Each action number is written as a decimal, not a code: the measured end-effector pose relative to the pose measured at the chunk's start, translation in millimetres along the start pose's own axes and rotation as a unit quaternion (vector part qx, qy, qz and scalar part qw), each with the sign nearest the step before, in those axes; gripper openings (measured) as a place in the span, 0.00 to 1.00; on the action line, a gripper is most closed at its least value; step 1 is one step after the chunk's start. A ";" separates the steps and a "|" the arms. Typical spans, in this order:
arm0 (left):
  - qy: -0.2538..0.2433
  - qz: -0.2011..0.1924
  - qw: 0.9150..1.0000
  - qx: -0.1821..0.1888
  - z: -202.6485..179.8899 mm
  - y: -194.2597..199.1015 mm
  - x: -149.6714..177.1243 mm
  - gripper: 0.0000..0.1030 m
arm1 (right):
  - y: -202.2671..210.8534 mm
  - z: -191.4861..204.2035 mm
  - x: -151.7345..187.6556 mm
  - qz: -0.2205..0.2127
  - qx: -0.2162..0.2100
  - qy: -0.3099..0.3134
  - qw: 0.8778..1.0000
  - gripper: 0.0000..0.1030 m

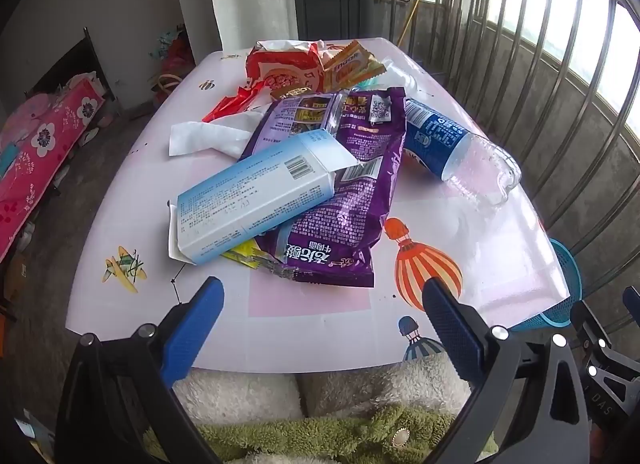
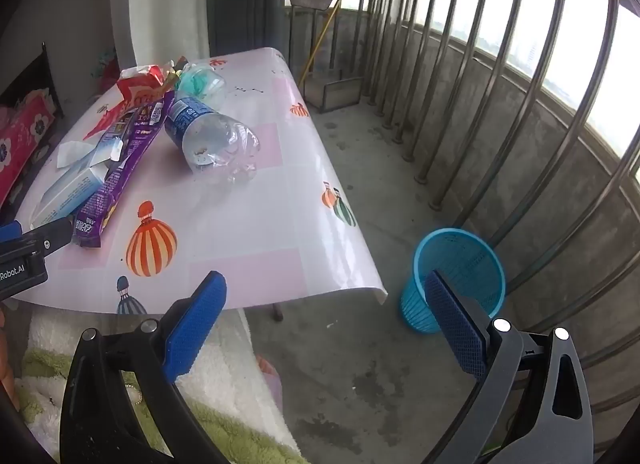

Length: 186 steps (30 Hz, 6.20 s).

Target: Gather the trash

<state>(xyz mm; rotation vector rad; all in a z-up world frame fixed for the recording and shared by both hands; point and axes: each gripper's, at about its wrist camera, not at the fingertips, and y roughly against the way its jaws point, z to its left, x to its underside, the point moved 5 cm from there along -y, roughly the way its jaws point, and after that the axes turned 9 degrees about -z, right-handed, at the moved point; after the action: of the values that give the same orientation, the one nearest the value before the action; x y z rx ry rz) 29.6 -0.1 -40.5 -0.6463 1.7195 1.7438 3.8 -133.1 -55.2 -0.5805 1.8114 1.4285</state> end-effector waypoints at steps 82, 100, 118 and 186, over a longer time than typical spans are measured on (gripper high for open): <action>0.023 0.011 1.000 0.012 21.9 -12.7 3.6 0.94 | -13.1 10.7 -8.1 -0.017 0.022 0.020 0.999 0.92; -0.024 -0.106 0.981 0.159 90.2 -29.4 -59.3 0.94 | -93.1 90.0 -113.5 -0.059 -0.168 0.167 0.970 0.92; -0.029 0.059 0.960 0.272 96.7 -102.4 -45.8 0.94 | -119.1 86.4 -68.4 0.153 -0.273 0.127 0.941 0.63; 0.001 -0.007 0.926 0.378 -11.8 -21.3 -142.6 0.70 | -56.4 -66.5 -58.7 0.061 -0.301 -0.289 0.907 0.59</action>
<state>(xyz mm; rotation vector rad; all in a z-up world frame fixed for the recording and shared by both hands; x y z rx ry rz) 144.0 -23.4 45.0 -0.3001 2.1697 0.9240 63.5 -217.9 -37.7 -0.2803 0.9421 2.0026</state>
